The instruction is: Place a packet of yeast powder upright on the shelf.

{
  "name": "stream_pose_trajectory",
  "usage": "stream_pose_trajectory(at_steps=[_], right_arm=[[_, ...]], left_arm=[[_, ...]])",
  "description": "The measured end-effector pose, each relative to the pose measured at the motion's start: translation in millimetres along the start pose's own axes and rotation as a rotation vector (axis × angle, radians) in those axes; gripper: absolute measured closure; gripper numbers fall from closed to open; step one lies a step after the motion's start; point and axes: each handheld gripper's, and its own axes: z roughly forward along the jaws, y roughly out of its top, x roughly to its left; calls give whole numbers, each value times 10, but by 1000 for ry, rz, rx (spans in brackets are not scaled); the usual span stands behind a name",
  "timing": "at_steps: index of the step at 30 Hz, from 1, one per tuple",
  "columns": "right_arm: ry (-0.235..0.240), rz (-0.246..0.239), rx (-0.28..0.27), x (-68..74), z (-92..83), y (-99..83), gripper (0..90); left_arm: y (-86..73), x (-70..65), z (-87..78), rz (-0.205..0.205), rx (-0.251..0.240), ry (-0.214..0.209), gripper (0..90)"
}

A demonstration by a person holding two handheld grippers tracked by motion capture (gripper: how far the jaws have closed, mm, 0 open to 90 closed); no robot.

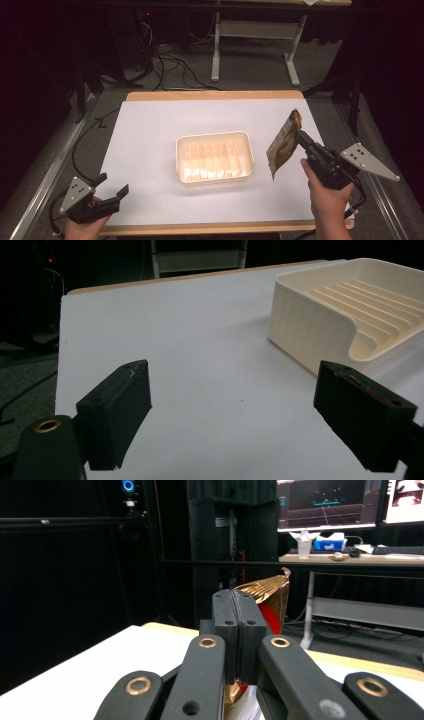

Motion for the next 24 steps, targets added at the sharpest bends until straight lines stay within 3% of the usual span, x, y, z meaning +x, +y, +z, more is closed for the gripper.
stream_pose_trajectory(at_steps=[4,10,24], right_arm=[[30,-10,-11,103,85,64,900],[73,-16,-18,315,261,149,900],[155,-20,-2,751,714,74,900]], left_arm=[[19,-28,-6,28,1,7,157],[20,-27,-12,20,-6,3,157],[25,-27,-21,21,-9,-4,157]])
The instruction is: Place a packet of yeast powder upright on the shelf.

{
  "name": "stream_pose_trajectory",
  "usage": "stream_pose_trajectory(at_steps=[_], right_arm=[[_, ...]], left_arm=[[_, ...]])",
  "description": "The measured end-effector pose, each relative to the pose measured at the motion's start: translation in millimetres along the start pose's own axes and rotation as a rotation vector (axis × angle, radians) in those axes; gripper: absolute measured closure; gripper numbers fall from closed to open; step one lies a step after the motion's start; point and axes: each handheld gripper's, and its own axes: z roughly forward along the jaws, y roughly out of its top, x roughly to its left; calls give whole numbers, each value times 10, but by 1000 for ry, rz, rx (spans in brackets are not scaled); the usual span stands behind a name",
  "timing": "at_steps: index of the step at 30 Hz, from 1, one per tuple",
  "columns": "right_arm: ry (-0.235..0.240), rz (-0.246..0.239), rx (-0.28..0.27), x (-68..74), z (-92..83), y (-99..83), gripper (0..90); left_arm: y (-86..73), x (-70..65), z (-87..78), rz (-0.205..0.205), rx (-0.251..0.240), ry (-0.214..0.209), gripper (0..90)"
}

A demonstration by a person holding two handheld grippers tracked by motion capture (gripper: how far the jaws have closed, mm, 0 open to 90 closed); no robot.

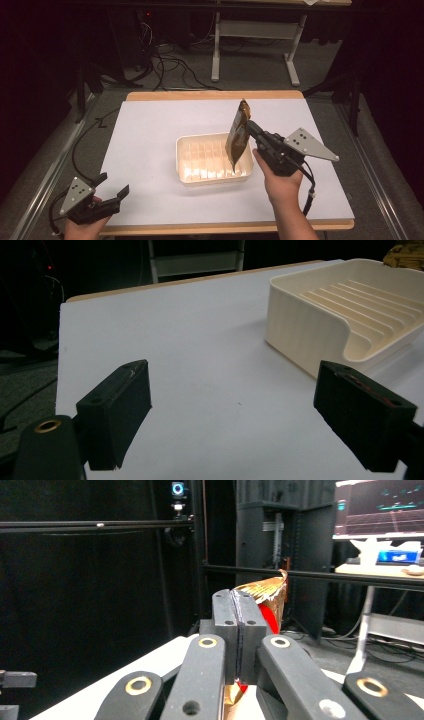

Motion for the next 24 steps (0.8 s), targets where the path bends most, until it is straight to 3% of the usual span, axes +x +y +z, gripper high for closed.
stream_pose_trajectory(at_steps=[12,16,21,24], right_arm=[[61,1,9,296,390,-95,900],[78,-1,22,399,526,-123,900],[94,3,24,502,648,-157,900],[98,-2,34,553,730,-177,900]], left_arm=[[-3,1,-19,-9,-6,1,157],[-7,1,-27,5,-5,1,157],[-13,26,-48,-14,-14,-6,157],[-12,15,-59,1,-13,-6,157]])
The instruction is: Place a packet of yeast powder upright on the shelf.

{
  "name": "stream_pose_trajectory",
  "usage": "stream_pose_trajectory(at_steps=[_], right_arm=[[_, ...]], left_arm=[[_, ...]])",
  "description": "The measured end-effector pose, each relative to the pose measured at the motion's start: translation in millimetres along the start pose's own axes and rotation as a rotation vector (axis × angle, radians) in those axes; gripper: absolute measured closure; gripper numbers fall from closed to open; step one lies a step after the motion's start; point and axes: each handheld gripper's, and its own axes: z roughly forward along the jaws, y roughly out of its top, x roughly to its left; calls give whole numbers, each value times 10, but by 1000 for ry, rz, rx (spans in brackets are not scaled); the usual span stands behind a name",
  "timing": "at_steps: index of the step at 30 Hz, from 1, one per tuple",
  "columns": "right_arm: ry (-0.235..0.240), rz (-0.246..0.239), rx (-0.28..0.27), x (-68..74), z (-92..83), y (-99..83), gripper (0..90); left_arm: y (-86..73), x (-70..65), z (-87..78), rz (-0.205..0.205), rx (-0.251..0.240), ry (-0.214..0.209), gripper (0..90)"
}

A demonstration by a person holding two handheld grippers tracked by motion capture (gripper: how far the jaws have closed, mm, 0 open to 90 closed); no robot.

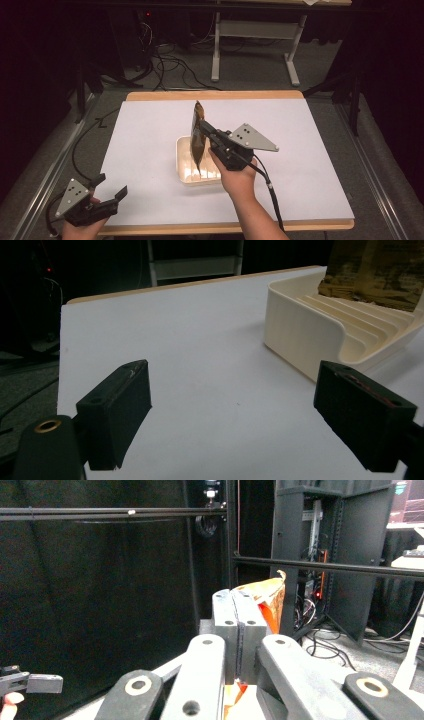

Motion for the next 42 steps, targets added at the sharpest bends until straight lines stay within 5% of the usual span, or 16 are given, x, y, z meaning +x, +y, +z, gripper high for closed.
stream_pose_trajectory(at_steps=[21,42], right_arm=[[2,19,45,104,449,-240,900],[11,39,118,97,534,-547,900]], left_arm=[[1,-38,37,10,9,-19,157],[-2,-31,14,9,9,0,157]])
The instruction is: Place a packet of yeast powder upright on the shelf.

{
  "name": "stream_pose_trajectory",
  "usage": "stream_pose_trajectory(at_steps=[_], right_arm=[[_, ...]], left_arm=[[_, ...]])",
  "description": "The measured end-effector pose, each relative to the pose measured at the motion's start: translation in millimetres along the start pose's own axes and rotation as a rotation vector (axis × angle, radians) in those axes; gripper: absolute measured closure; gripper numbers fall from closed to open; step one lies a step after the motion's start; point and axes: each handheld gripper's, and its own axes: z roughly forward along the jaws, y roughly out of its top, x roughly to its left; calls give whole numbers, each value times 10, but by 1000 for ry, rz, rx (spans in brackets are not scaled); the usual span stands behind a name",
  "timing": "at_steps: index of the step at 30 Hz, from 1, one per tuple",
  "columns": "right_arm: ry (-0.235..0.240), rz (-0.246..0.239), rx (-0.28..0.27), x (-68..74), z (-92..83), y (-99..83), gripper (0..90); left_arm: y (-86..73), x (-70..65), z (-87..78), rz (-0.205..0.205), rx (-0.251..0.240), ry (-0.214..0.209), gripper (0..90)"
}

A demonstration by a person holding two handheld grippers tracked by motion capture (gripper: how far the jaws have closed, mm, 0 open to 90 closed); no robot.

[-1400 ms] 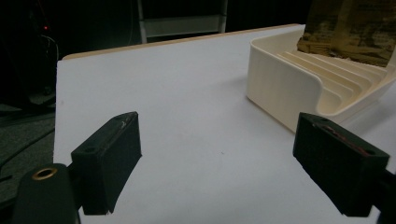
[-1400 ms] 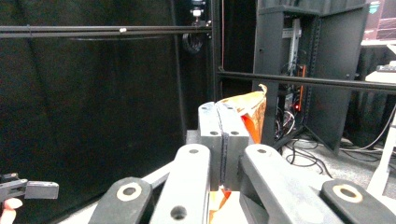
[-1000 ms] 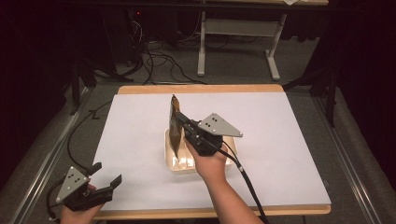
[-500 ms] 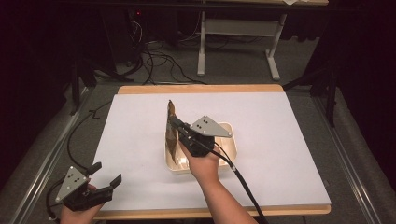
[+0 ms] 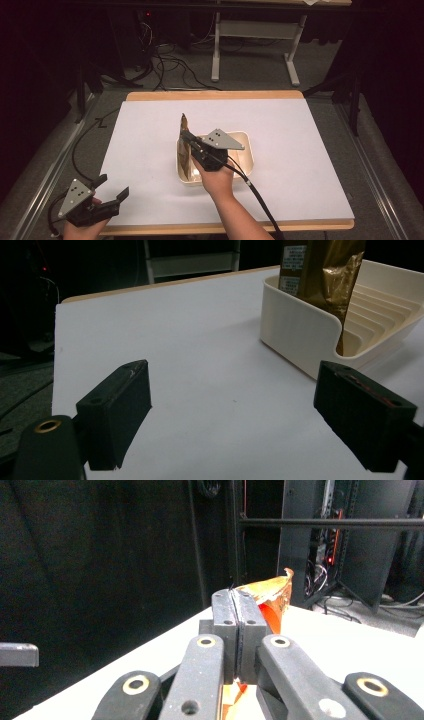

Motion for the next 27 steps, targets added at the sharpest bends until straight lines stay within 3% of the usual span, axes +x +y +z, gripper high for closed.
stream_pose_trajectory(at_steps=[8,16,23,27], right_arm=[[-10,-5,37,-44,-45,-145,900],[-5,-10,38,-51,-95,-185,897],[1,-2,52,-57,-99,-150,807],[16,10,60,-55,-87,-126,663]], left_arm=[[-5,2,-3,-1,2,-2,157],[-7,-1,-1,5,8,-5,157],[-10,-5,-6,4,9,-4,157],[-16,6,-8,0,10,-1,157]])
